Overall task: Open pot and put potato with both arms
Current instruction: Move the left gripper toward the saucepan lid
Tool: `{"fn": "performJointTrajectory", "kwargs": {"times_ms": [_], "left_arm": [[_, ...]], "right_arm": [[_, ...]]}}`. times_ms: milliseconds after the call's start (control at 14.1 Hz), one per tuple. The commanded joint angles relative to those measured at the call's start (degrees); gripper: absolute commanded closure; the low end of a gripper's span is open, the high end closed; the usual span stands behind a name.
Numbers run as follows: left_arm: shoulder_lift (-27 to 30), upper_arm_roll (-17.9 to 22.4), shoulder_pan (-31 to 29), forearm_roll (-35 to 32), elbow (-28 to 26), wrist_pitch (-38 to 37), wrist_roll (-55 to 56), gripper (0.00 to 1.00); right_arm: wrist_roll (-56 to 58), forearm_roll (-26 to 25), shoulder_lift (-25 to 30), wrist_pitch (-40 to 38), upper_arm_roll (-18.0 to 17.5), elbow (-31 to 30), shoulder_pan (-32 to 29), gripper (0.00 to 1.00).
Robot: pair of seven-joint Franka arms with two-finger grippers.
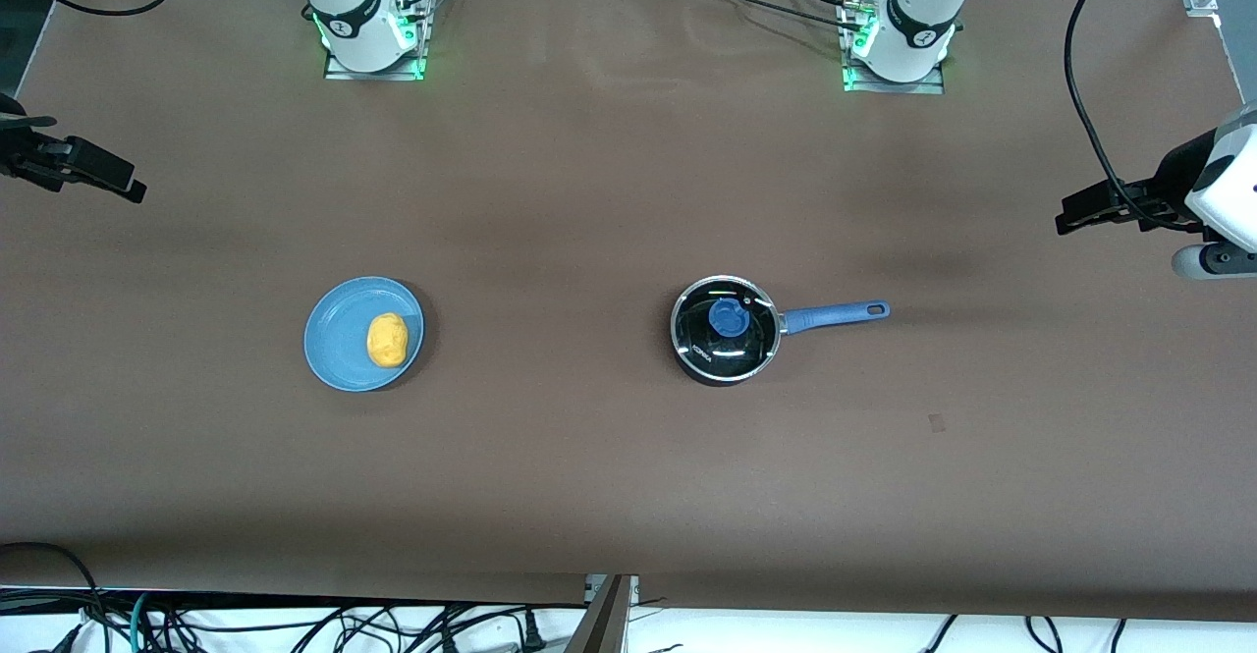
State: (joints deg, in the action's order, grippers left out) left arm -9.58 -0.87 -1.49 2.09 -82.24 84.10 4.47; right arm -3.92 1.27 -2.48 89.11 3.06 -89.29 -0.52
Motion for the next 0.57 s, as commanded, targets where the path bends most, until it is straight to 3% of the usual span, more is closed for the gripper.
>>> {"fn": "performJointTrajectory", "kwargs": {"times_ms": [0, 497], "left_arm": [[-0.96, 0.25, 0.34, -0.25, 2.08, -1.66, 0.63, 0.0], [-1.75, 0.08, 0.52, 0.45, 2.08, -1.66, 0.71, 0.0]], "right_arm": [[0.67, -0.99, 0.38, -0.25, -2.61, 0.34, 0.34, 0.0], [0.58, -2.59, 0.46, -0.34, -3.42, 0.26, 0.17, 0.0]]}}
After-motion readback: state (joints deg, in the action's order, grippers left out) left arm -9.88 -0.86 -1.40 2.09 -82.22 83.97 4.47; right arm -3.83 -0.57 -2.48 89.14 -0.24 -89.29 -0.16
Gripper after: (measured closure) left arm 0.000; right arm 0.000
